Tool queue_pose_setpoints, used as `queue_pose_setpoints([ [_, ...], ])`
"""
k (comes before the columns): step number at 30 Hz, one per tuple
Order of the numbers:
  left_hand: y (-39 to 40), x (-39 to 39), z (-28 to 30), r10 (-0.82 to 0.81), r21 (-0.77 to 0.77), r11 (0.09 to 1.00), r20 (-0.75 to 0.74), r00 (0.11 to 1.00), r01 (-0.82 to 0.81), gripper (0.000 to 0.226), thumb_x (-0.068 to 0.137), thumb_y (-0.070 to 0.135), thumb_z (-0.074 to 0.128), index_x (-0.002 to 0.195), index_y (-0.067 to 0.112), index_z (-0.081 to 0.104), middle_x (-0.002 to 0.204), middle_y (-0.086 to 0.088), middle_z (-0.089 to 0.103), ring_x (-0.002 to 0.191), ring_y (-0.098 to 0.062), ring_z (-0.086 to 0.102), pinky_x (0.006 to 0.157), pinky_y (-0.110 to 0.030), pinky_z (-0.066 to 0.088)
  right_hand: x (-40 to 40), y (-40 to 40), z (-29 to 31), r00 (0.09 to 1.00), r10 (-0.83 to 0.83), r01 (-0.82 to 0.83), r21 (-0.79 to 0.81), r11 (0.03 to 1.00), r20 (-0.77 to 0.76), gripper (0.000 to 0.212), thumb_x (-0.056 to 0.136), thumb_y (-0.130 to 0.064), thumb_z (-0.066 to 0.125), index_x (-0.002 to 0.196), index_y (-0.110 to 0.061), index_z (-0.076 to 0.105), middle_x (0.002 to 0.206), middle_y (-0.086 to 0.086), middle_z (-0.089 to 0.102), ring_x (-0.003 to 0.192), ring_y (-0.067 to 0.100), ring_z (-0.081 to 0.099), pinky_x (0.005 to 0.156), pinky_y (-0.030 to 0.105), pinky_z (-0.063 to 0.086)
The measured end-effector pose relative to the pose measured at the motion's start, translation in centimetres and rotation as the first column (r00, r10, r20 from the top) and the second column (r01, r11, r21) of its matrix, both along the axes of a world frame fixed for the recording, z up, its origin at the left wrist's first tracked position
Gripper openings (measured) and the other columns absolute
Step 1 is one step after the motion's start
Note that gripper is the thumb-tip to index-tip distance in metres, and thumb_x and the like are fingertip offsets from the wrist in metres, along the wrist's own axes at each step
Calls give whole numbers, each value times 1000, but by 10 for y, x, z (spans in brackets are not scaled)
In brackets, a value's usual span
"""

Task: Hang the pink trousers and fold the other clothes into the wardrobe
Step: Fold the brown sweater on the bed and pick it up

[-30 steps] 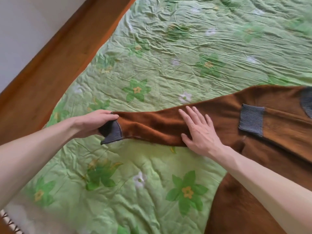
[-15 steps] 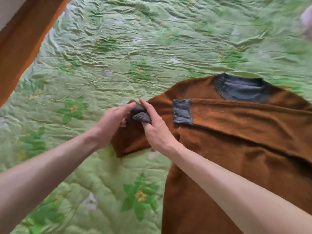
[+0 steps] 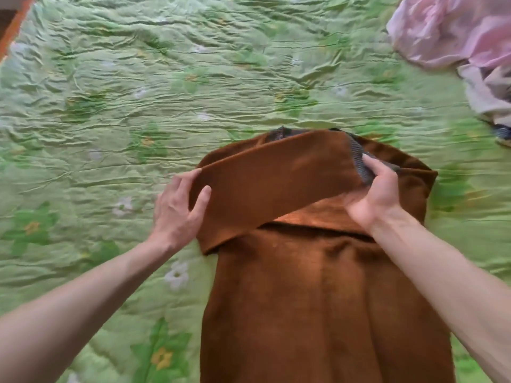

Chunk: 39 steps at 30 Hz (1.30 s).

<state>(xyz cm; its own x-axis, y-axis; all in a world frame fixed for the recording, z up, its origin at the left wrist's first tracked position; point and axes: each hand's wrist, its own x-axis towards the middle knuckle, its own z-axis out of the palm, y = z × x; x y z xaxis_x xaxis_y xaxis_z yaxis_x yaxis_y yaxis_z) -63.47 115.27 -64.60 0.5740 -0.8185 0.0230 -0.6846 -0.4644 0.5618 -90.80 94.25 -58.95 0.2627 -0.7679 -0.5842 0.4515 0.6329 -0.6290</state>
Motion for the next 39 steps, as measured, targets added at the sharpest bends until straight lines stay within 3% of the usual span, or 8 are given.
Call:
queue_pose_setpoints([
  [5,-22,-12,-23,-105,234,969,105,989,78,72,100,65,27,159,26,39,167,-3,36,155,-26,29,126,-51,23,-74,-41,-37,980,-177,181,43,982,-93,27,90,-3,51,109,-11,68,96,7,77,88,23,73,76,33,61],
  [11,-45,-31,-38,-56,293,956,191,980,-2,62,106,46,44,162,22,31,171,-7,24,159,-27,17,128,-53,18,-113,-64,-74,854,95,-123,-22,992,-512,6,102,-18,62,104,-22,67,100,2,72,92,16,68,72,36,58],
  [15,-60,-51,-40,243,267,921,179,953,-285,71,101,40,56,157,12,24,157,-21,28,144,-41,32,114,-59,34,-117,-78,-87,681,10,-238,-209,949,-732,8,98,-14,69,105,-17,71,99,7,72,87,18,68,67,33,64],
  [19,-72,-61,-38,637,339,736,-54,769,-586,56,106,41,51,140,0,36,143,-29,46,128,-50,51,104,-57,42,-126,-68,-98,575,-121,-290,-340,895,-809,15,96,-6,67,108,-15,67,102,5,73,85,12,65,73,12,54],
  [25,-61,-50,-41,428,115,899,-14,904,-424,23,112,31,38,116,9,33,90,-21,54,85,-44,58,74,-49,40,-137,-77,-108,240,-136,-559,-252,790,-961,25,99,-39,64,96,-14,64,83,-1,69,82,28,65,73,38,49],
  [30,-64,-48,-46,395,177,898,80,915,-403,32,111,33,41,126,5,35,92,-27,61,88,-49,63,74,-48,39,-133,-70,-116,-129,-223,-658,-85,748,-966,29,102,-40,58,112,-13,58,109,20,69,103,41,61,89,46,44],
  [34,-66,-63,-49,396,112,900,191,898,-420,47,105,30,51,139,3,35,134,-29,48,121,-48,51,99,-59,43,-125,-54,-117,-117,-539,-760,-274,589,-834,45,104,-33,52,144,-13,45,142,15,50,133,37,46,109,50,34],
  [39,-36,-83,-58,-293,139,956,544,787,259,55,105,32,47,154,7,45,155,-20,43,149,-40,35,126,-54,22,-125,-10,-125,9,-569,-987,-98,126,-823,58,108,-41,37,161,-18,33,169,5,28,159,24,19,126,49,22],
])
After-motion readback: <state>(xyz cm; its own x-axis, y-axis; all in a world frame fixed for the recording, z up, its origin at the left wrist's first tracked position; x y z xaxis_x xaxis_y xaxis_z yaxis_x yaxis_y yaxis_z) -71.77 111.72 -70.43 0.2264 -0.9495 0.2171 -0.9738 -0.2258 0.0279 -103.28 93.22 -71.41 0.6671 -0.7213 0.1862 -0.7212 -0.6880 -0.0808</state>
